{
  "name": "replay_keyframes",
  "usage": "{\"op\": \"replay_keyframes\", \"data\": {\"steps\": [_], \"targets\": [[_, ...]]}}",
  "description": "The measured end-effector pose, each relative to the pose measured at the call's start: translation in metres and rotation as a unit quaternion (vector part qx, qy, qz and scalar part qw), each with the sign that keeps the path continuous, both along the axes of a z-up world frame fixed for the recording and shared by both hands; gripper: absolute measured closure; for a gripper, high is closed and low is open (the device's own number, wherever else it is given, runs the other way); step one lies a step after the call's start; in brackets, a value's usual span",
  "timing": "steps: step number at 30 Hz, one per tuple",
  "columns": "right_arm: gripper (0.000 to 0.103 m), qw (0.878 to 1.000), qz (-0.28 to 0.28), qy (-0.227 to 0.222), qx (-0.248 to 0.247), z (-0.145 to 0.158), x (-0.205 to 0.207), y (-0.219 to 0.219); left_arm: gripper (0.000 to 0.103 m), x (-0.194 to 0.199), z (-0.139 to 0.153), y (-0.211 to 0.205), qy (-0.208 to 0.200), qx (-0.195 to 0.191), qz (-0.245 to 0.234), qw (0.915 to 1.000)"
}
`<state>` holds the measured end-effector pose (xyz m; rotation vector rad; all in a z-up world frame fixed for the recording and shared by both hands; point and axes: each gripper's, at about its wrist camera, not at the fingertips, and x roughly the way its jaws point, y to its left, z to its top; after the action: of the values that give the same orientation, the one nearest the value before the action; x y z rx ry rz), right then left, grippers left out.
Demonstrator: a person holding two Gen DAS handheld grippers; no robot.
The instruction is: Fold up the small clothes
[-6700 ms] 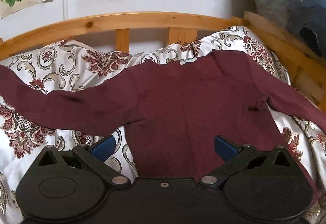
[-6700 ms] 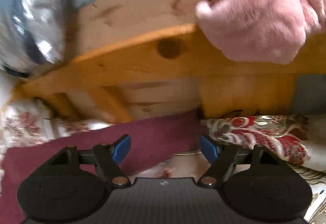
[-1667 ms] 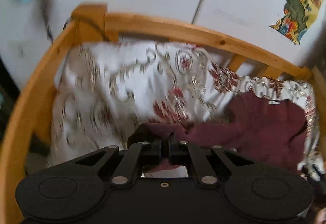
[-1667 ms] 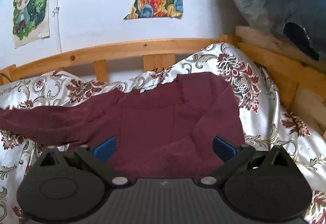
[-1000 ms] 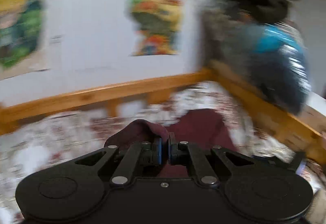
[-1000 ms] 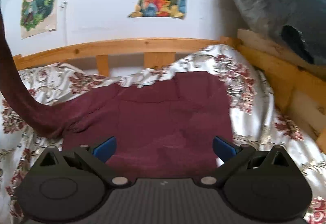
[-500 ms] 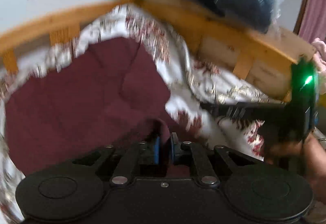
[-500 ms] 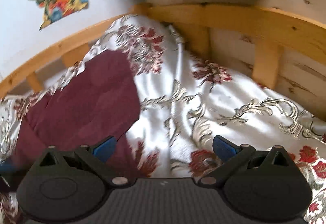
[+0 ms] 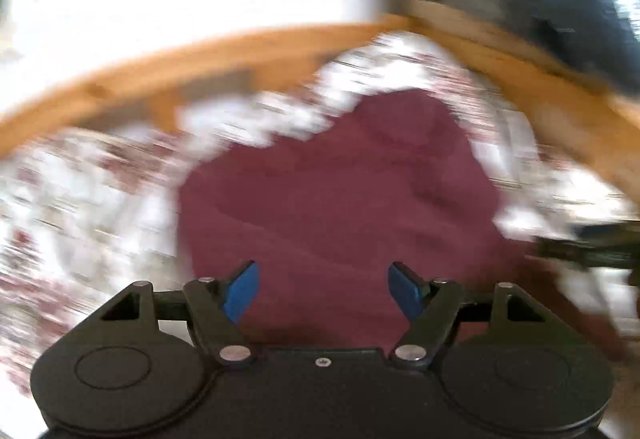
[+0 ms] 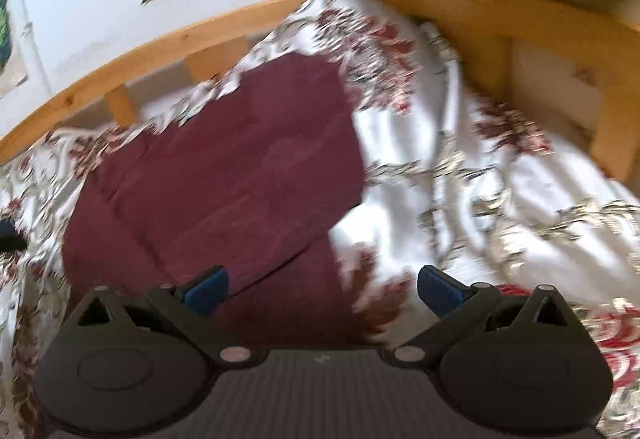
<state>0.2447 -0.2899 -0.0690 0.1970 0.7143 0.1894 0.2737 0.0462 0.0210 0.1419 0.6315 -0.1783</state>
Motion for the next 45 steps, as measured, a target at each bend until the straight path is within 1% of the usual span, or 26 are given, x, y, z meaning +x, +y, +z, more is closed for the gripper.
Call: {"op": "replay_keyframes", "data": {"steps": [1,2,3,4,7,10,12,14,16,17,18,19,20,21,23,27,29,31,34,36,37,38,40,42,43,45], "targets": [[0.000,1.000,0.007,0.003,0.004,-0.001,0.001,0.003,0.033,0.006,-0.007,0.012,-0.021,0.028,0.026,0.9990],[0.000,1.000,0.011,0.005,0.005,-0.002,0.000,0.006,0.040,0.013,-0.012,0.022,-0.027,0.046,0.045,0.9976],[0.000,1.000,0.016,0.007,0.003,-0.003,0.001,0.009,0.047,0.022,-0.018,0.036,-0.020,0.053,0.059,0.9966],[0.000,1.000,0.018,0.007,0.001,-0.005,0.002,0.011,0.048,0.029,-0.023,0.045,-0.012,0.047,0.062,0.9969],[0.000,1.000,0.024,0.007,0.000,-0.008,0.003,0.017,0.049,0.045,-0.035,0.070,0.002,-0.005,0.054,0.9985],[0.000,0.999,0.032,0.007,0.004,-0.010,0.005,0.021,0.043,0.061,-0.047,0.077,0.024,-0.054,0.027,0.9979],[0.000,0.999,0.037,0.005,0.002,-0.011,0.006,0.024,0.043,0.076,-0.057,0.076,0.034,-0.060,0.022,0.9974],[0.000,0.999,0.041,0.002,0.001,-0.010,0.007,0.028,0.044,0.084,-0.069,0.072,0.040,-0.048,0.035,0.9975],[0.000,0.999,0.045,0.000,0.003,-0.009,0.007,0.031,0.055,0.090,-0.078,0.071,0.054,-0.033,0.053,0.9966],[0.000,0.999,0.047,-0.003,0.003,-0.009,0.007,0.033,0.075,0.092,-0.081,0.073,0.061,-0.035,0.055,0.9960],[0.000,0.999,0.049,-0.006,0.002,-0.008,0.007,0.034,0.090,0.094,-0.083,0.076,0.067,-0.050,0.051,0.9952],[0.000,0.999,0.051,-0.009,-0.001,-0.008,0.007,0.037,0.092,0.092,-0.082,0.079,0.063,-0.067,0.052,0.9944],[0.000,0.998,0.054,-0.011,-0.004,-0.008,0.007,0.038,0.098,0.089,-0.080,0.080,0.052,-0.070,0.058,0.9945],[0.000,0.998,0.056,-0.012,-0.006,-0.008,0.007,0.040,0.098,0.087,-0.076,0.080,0.041,-0.069,0.060,0.9949],[0.000,0.998,0.061,-0.013,-0.010,-0.009,0.007,0.043,0.099,0.082,-0.067,0.085,0.028,-0.088,0.079,0.9926],[0.000,0.997,0.075,-0.005,-0.025,-0.014,0.007,0.050,0.099,0.080,-0.060,0.110,0.028,-0.123,0.146,0.9813],[0.000,0.996,0.081,0.003,-0.033,-0.017,0.007,0.054,0.099,0.085,-0.068,0.118,0.047,-0.122,0.160,0.9784],[0.000,0.995,0.086,0.017,-0.050,-0.021,0.008,0.059,0.097,0.089,-0.078,0.120,0.066,-0.120,0.155,0.9784],[0.000,0.992,0.099,0.026,-0.070,-0.027,0.005,0.065,0.080,0.089,-0.081,0.119,0.074,-0.119,0.167,0.9759],[0.000,0.989,0.108,0.027,-0.093,-0.029,0.002,0.071,0.064,0.085,-0.076,0.119,0.066,-0.131,0.166,0.9752],[0.000,0.987,0.112,0.027,-0.114,-0.031,0.001,0.075,0.052,0.083,-0.073,0.119,0.058,-0.130,0.165,0.9759],[0.000,0.983,0.116,0.027,-0.140,-0.033,-0.001,0.079,0.048,0.082,-0.073,0.118,0.053,-0.120,0.166,0.9774],[0.000,0.973,0.126,0.034,-0.188,-0.040,-0.003,0.088,0.048,0.082,-0.076,0.114,0.059,-0.080,0.168,0.9807],[0.000,0.964,0.140,0.040,-0.224,-0.049,-0.005,0.097,0.046,0.084,-0.086,0.110,0.074,-0.041,0.175,0.9809],[0.000,0.961,0.145,0.038,-0.231,-0.051,-0.007,0.099,0.045,0.084,-0.091,0.109,0.078,-0.031,0.178,0.9805],[0.000,0.960,0.149,0.031,-0.237,-0.053,-0.009,0.101,0.040,0.084,-0.094,0.108,0.075,-0.035,0.191,0.9781]]}}
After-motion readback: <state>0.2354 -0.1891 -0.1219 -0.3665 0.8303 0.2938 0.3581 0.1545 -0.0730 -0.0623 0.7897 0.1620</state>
